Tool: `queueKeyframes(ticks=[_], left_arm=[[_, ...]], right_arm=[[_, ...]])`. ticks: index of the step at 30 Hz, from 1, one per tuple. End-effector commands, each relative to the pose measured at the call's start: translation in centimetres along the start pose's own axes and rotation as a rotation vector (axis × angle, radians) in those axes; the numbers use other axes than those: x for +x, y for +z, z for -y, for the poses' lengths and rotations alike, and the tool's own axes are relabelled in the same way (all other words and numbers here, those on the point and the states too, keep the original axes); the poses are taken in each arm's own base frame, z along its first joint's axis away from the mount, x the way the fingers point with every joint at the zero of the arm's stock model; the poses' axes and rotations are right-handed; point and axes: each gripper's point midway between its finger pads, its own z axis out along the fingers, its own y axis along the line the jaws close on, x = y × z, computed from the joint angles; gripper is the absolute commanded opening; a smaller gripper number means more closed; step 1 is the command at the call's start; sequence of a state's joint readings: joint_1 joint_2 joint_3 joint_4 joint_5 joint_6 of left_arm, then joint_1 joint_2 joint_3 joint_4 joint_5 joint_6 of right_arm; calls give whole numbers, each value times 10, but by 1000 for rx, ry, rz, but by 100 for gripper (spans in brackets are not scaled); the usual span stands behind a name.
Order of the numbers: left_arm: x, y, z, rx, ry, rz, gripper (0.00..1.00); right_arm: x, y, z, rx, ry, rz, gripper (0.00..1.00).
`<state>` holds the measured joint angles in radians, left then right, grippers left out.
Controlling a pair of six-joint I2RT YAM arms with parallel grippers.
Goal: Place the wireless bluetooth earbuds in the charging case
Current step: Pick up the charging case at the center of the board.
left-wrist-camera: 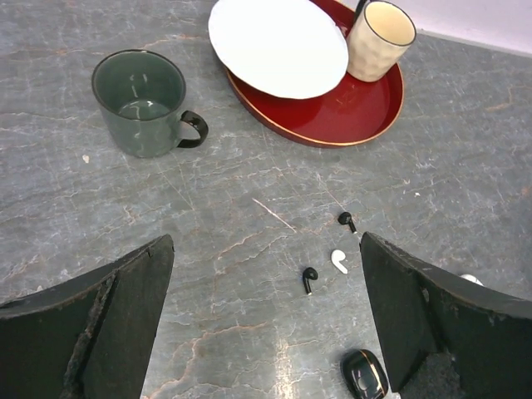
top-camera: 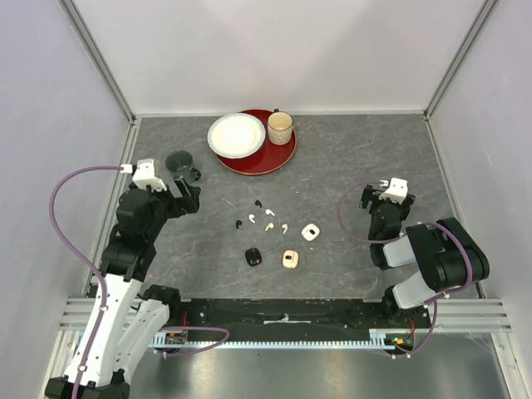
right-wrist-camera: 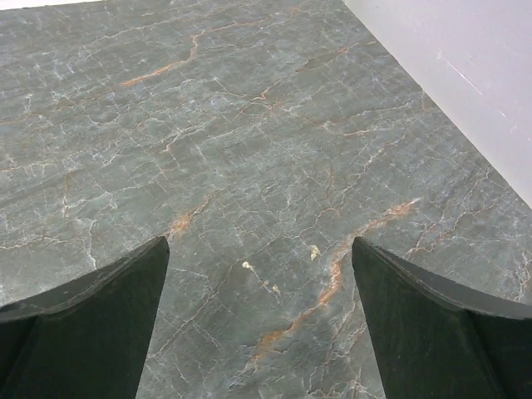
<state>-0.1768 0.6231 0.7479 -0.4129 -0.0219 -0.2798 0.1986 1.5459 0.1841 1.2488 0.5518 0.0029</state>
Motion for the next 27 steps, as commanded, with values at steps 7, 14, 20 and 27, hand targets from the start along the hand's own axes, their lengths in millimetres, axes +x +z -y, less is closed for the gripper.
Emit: queueKeyframes(ticks=[7,14,20,27], left_arm=[[0,-12,-12,-60,-87,86,100],[-4,-16,-17,-67,-86,160,100],[12,-4,-24,-37,-38,290,100],[6,-15,-33,-110,-93,264,100]], right_arm=[[-58,-9,8,120,145,-46,98],[-131,-1,-27,79,377,-197,98],[-68,-30,-65,-56,382,-562,98],[-74,-40,-100,-282,286,-513,98]])
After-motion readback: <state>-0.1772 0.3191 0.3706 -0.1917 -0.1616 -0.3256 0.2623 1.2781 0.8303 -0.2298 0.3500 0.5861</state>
